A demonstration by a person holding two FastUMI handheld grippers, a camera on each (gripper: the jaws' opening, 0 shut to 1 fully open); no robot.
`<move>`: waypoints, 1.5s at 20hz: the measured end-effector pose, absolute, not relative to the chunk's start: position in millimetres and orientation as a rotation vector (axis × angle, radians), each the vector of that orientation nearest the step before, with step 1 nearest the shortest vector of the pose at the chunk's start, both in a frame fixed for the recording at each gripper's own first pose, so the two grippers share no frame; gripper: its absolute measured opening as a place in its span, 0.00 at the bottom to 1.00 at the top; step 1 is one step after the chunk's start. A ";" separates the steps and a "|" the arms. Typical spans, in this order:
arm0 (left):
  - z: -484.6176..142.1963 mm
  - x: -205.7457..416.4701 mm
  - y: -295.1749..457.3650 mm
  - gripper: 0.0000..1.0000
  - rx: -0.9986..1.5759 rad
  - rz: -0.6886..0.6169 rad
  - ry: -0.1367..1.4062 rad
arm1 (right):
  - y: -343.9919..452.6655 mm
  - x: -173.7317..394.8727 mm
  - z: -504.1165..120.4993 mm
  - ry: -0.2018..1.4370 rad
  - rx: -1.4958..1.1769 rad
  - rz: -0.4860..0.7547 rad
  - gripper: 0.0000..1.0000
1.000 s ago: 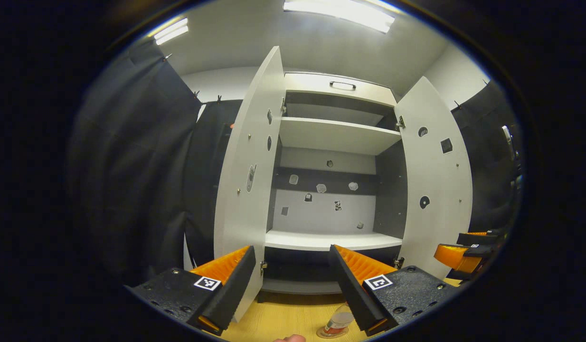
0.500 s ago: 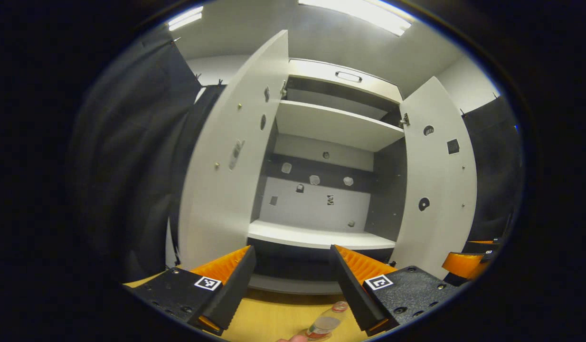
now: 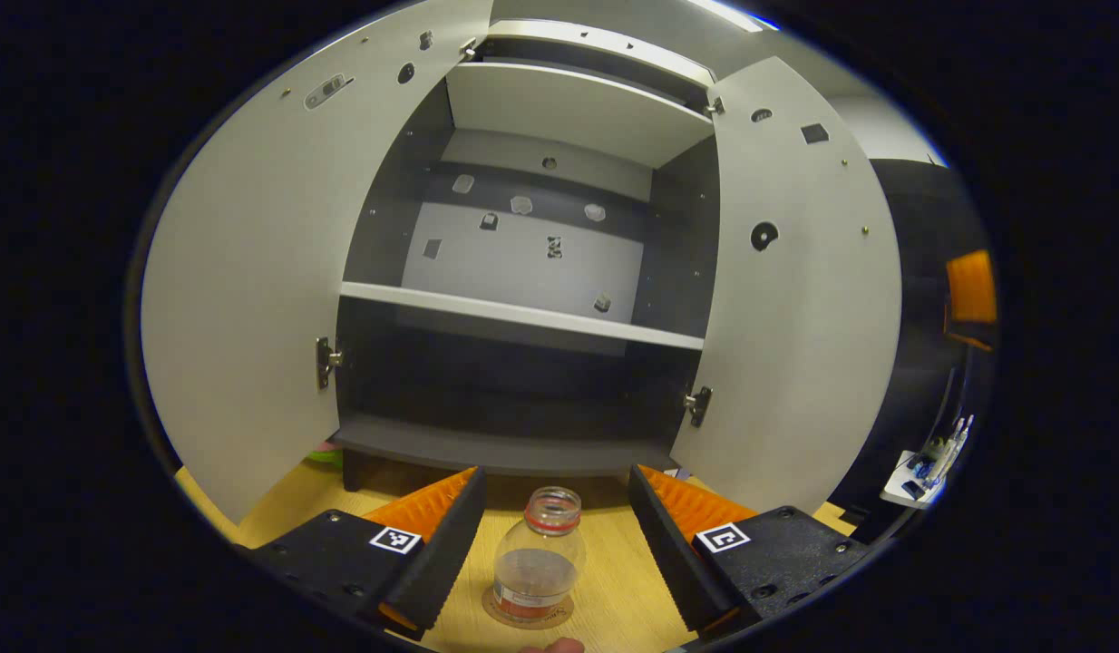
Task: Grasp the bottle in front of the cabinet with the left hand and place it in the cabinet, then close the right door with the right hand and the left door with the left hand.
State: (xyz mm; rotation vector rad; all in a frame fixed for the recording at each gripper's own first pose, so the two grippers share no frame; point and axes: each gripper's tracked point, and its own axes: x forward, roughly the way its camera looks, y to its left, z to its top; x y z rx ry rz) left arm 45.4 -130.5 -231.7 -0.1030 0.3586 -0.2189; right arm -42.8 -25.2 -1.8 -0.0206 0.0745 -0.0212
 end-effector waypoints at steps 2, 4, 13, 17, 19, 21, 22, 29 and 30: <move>-262.8 39.8 -127.6 0.95 -0.106 -0.202 0.379 | -24.5 -44.2 -3.6 0.090 -0.024 -0.017 0.94; -289.6 31.4 -127.4 0.95 -0.095 -0.201 0.396 | -20.9 -45.1 -5.9 0.104 -0.014 -0.003 1.00; -342.6 11.9 -129.7 0.86 -0.077 -0.224 0.481 | -21.5 -40.8 -10.7 0.121 -0.013 0.017 1.00; -290.3 10.0 -144.0 0.71 -0.155 -0.329 0.486 | -25.4 -37.1 -16.7 0.118 -0.022 0.005 1.00; -241.6 17.8 -133.0 0.71 -0.132 -0.328 0.419 | -28.7 -34.4 -20.8 0.113 -0.036 -0.005 1.00; -192.6 25.0 -124.9 0.71 -0.153 -0.328 0.376 | -29.6 -32.4 -22.9 0.102 -0.036 -0.011 1.00; -167.8 29.1 -121.4 0.71 -0.172 -0.329 0.358 | -30.0 -31.3 -24.9 0.099 -0.034 -0.013 1.00; -18.8 97.3 -90.9 0.70 -0.202 -0.290 0.224 | -36.5 -33.7 -44.8 0.106 0.020 -0.025 1.00; -4.7 110.1 -90.6 0.71 -0.217 -0.290 0.220 | -42.5 -34.8 -45.5 0.103 0.021 -0.038 1.00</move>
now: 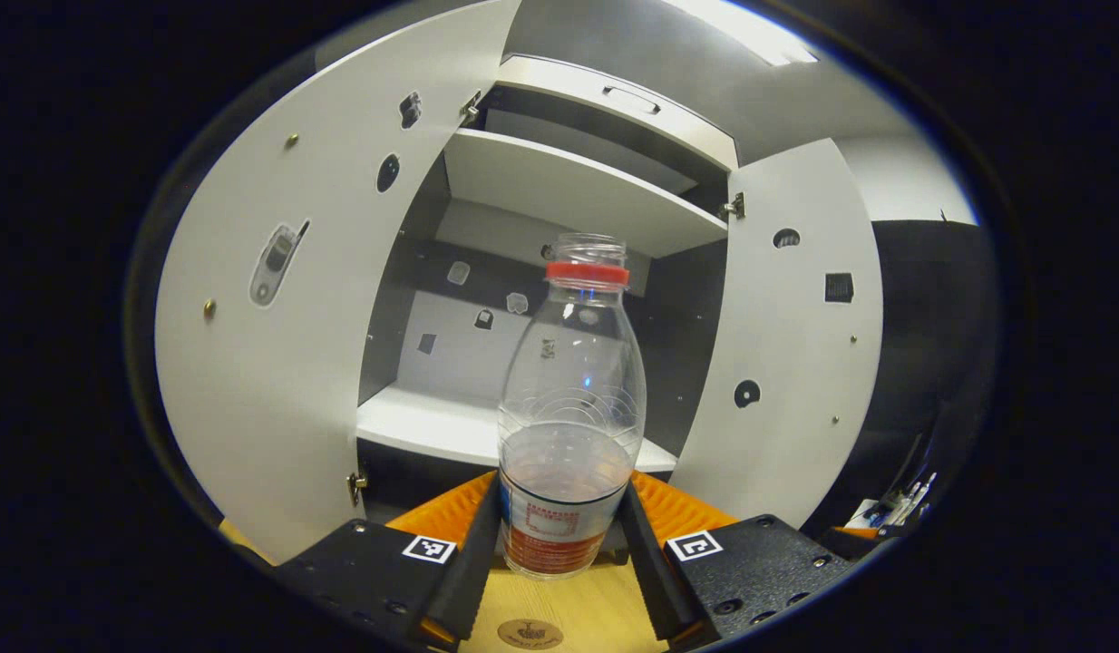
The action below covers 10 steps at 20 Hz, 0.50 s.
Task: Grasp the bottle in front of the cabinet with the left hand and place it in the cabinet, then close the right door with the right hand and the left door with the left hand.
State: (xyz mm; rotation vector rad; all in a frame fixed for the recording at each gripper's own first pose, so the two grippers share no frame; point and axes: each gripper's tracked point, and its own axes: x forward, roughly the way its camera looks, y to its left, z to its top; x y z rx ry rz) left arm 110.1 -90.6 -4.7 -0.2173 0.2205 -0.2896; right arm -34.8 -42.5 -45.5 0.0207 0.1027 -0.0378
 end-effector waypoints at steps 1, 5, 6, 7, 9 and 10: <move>7.0 126.4 -90.1 0.72 -0.223 -0.287 0.212 | -50.4 -36.5 -44.1 0.092 0.015 -0.050 1.00; 35.6 194.7 -91.4 0.70 -0.171 -0.274 0.200 | -95.2 -48.4 -33.3 0.036 -0.044 -0.129 1.00; 37.8 213.4 -94.2 0.71 -0.152 -0.264 0.197 | -107.3 -54.0 -33.2 0.028 -0.051 -0.155 1.00; 39.2 231.9 -96.0 0.71 -0.133 -0.252 0.191 | -119.8 -57.9 -33.7 0.024 -0.051 -0.183 1.00; 31.3 269.1 -100.3 0.71 -0.108 -0.217 0.205 | -142.7 -66.7 -42.1 0.048 -0.036 -0.233 1.00; 24.0 282.4 -108.9 0.71 -0.102 -0.222 0.218 | -153.1 -72.0 -44.8 0.052 -0.026 -0.260 1.00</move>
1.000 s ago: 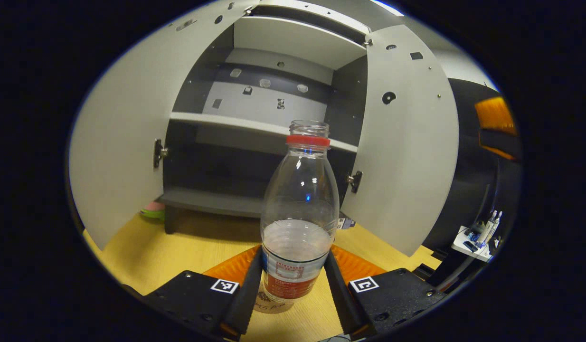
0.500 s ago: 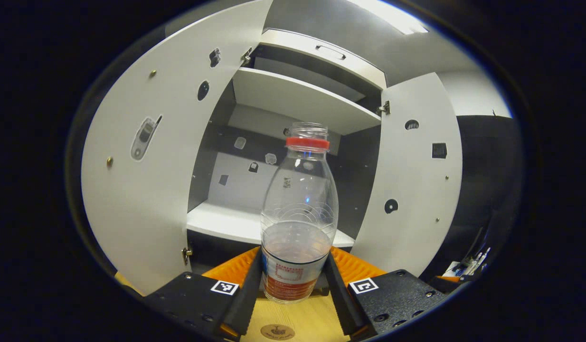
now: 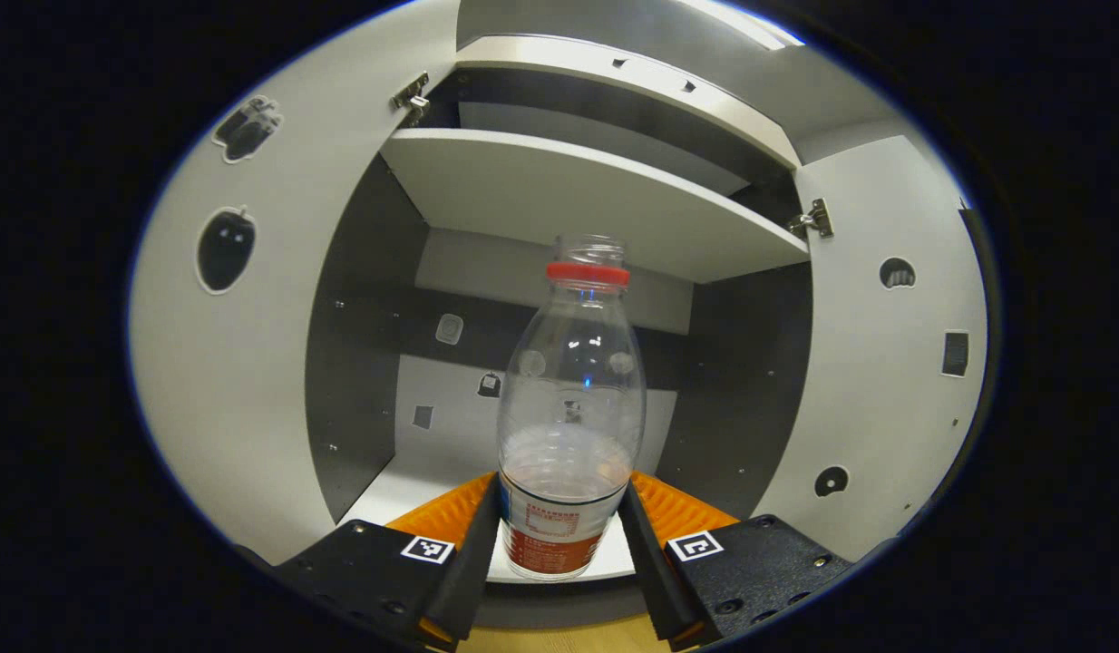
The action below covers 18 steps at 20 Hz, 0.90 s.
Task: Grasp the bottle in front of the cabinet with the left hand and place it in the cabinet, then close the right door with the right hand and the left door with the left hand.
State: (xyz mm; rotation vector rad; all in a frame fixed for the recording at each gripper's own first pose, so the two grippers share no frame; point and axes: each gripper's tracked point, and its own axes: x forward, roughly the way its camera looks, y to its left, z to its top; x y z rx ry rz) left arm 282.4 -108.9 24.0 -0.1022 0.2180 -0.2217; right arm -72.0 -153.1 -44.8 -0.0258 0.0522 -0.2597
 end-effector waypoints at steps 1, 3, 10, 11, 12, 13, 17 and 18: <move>17.9 296.9 -116.5 0.71 -0.089 -0.229 0.227 | -164.6 -76.5 -45.7 0.053 -0.018 -0.291 1.00; 2.0 323.7 -131.0 0.72 -0.061 -0.237 0.246 | -188.6 -86.3 -50.7 0.060 -0.005 -0.354 0.93; -73.2 378.6 -170.0 0.72 -0.054 -0.233 0.372 | -232.8 -116.7 -62.3 0.080 0.047 -0.508 1.00; -81.0 381.8 -172.0 0.71 -0.070 -0.239 0.389 | -238.5 -117.6 -64.0 0.079 0.049 -0.528 1.00; -87.1 383.5 -172.6 0.71 -0.078 -0.238 0.404 | -243.4 -120.0 -64.3 0.075 0.049 -0.549 1.00; -92.8 385.5 -172.1 0.71 -0.078 -0.233 0.419 | -248.9 -124.1 -63.7 0.072 0.048 -0.571 1.00; -104.8 388.4 -172.1 0.72 -0.085 -0.220 0.436 | -258.5 -135.1 -64.0 0.067 0.046 -0.613 1.00; -103.4 388.6 -173.8 0.72 -0.085 -0.222 0.433 | -261.7 -137.2 -64.6 0.071 0.028 -0.624 1.00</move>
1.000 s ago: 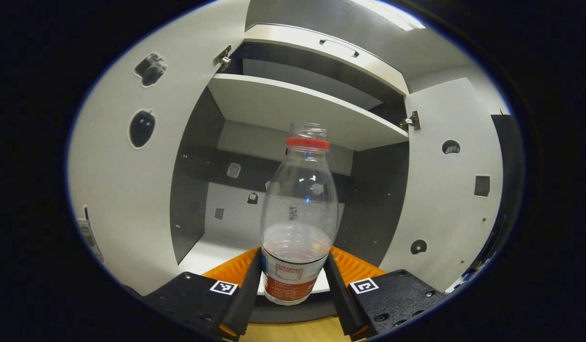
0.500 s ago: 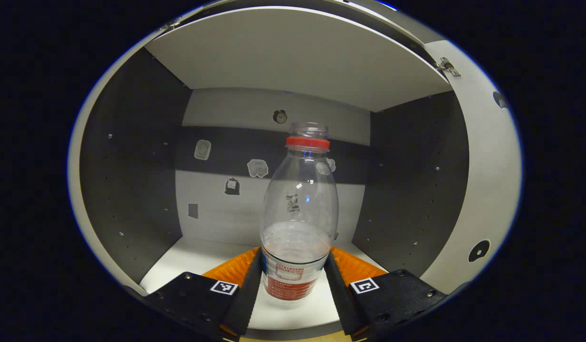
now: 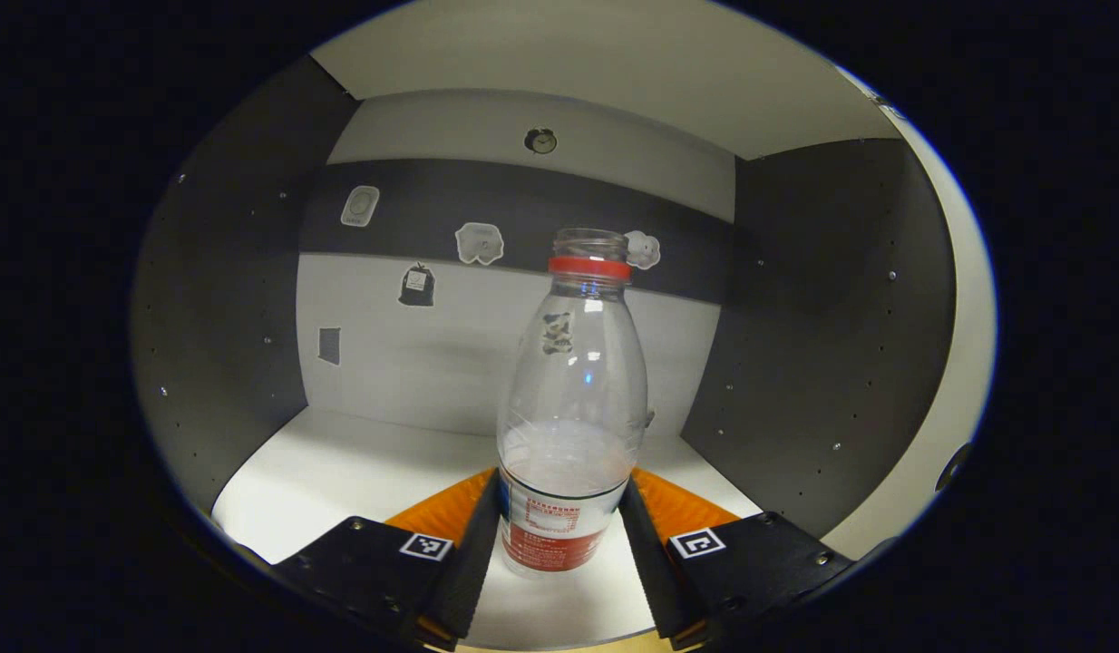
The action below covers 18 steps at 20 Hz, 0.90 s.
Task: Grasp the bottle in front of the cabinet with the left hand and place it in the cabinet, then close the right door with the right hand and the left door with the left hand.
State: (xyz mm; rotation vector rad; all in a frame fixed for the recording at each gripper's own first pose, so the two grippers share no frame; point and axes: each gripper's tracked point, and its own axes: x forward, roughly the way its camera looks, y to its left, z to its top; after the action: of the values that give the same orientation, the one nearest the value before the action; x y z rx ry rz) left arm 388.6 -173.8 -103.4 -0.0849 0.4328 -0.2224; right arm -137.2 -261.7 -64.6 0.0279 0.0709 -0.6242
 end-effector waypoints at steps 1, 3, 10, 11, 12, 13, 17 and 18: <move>-103.4 387.7 -175.7 0.72 -0.083 -0.233 0.437 | -268.3 -141.1 -65.2 0.078 0.007 -0.641 1.00; -107.3 392.0 -177.4 0.74 -0.082 -0.246 0.436 | -271.1 -144.9 -65.9 0.083 -0.014 -0.659 1.00; -81.3 384.6 -172.0 0.95 -0.083 -0.246 0.333 | -260.8 -144.9 -73.5 0.095 0.005 -0.629 1.00; -67.7 380.9 -167.1 0.95 -0.085 -0.225 0.295 | -259.0 -143.6 -74.1 0.095 0.006 -0.622 1.00; -49.9 377.4 -166.9 0.94 -0.098 -0.216 0.239 | -257.7 -143.1 -73.1 0.094 0.003 -0.617 1.00; -29.1 373.1 -167.5 0.95 -0.113 -0.211 0.184 | -258.1 -145.2 -71.6 0.094 -0.003 -0.614 1.00; 39.6 338.1 -164.0 0.94 -0.142 -0.219 0.016 | -251.1 -140.9 -66.8 0.081 0.007 -0.584 1.00; 56.7 327.2 -166.6 0.94 -0.140 -0.236 -0.019 | -247.7 -138.0 -65.7 0.082 0.012 -0.570 1.00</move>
State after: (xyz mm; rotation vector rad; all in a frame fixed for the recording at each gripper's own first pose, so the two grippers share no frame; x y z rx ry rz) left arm 327.2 -166.6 56.7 -0.1403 -0.0191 -0.2361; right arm -138.0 -247.7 -65.7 0.0124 0.0818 -0.5701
